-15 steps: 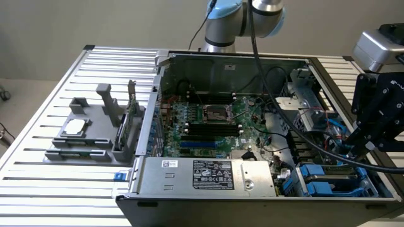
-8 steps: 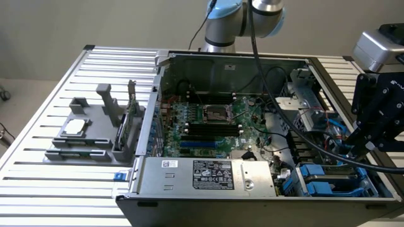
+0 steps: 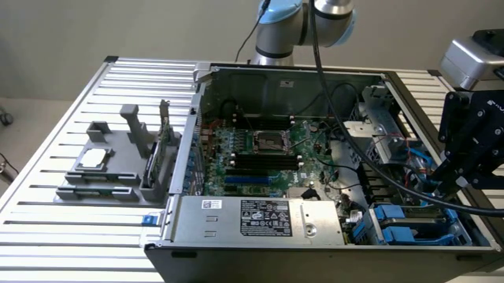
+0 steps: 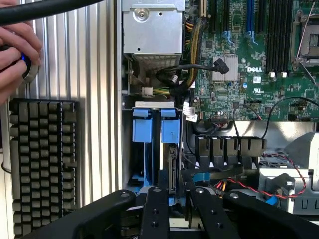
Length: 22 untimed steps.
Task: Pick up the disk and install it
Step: 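Insert the first disk wire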
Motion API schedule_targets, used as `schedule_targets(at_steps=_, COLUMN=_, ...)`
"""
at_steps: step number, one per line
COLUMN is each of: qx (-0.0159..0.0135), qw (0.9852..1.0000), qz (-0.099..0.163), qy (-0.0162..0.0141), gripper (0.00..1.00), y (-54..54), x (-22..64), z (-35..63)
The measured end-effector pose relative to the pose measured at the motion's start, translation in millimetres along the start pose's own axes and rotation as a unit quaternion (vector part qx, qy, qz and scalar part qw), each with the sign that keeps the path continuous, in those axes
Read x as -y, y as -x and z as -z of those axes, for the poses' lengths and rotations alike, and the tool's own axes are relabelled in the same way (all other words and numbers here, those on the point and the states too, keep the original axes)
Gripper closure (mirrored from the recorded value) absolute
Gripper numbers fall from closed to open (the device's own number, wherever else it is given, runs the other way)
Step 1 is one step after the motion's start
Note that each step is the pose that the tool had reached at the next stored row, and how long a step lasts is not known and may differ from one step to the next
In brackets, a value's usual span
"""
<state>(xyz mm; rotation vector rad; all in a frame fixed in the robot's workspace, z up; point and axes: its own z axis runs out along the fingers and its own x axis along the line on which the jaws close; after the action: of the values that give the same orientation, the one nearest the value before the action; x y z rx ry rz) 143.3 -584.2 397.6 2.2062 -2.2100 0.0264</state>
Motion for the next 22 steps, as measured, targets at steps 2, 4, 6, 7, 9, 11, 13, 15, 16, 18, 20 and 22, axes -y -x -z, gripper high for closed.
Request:
schedule_targets(at_steps=2, qx=0.0000, qw=1.0000, qz=-0.004, qy=0.0001, gripper=0.75, y=0.0, x=0.0, z=0.0)
schedule_targets(at_steps=4, qx=0.0000, qw=0.9998, qz=-0.018, qy=0.0004, gripper=0.75, y=0.0, x=-0.1, z=0.0)
schedule_targets(at_steps=6, qx=0.0001, qw=0.9994, qz=-0.034, qy=0.0009, gripper=0.75, y=0.0, x=0.0, z=0.0)
schedule_targets(at_steps=7, qx=0.0001, qw=0.9991, qz=-0.043, qy=0.0011, gripper=0.75, y=0.0, x=0.0, z=0.0)
schedule_targets(at_steps=9, qx=0.0001, qw=0.9982, qz=-0.060, qy=0.0015, gripper=0.75, y=0.0, x=0.0, z=0.0)
schedule_targets(at_steps=11, qx=0.0001, qw=0.9970, qz=-0.077, qy=0.0019, gripper=0.75, y=0.0, x=0.0, z=0.0)
schedule_targets(at_steps=13, qx=0.0001, qw=0.9955, qz=-0.095, qy=0.0024, gripper=0.75, y=0.0, x=0.0, z=0.0)
schedule_targets(at_steps=15, qx=0.0002, qw=0.9936, qz=-0.113, qy=0.0028, gripper=0.75, y=0.0, x=0.0, z=0.0)
schedule_targets(at_steps=16, qx=0.0002, qw=0.9926, qz=-0.121, qy=0.0030, gripper=0.75, y=0.0, x=0.0, z=0.0)
schedule_targets(at_steps=18, qx=0.0002, qw=0.9902, qz=-0.139, qy=0.0035, gripper=0.75, y=0.0, x=0.0, z=0.0)
schedule_targets(at_steps=20, qx=0.0002, qw=0.9877, qz=-0.157, qy=0.0039, gripper=0.75, y=0.0, x=0.0, z=0.0)
schedule_targets(at_steps=22, qx=0.0002, qw=0.9846, qz=-0.175, qy=0.0044, gripper=0.75, y=0.0, x=0.0, z=0.0)
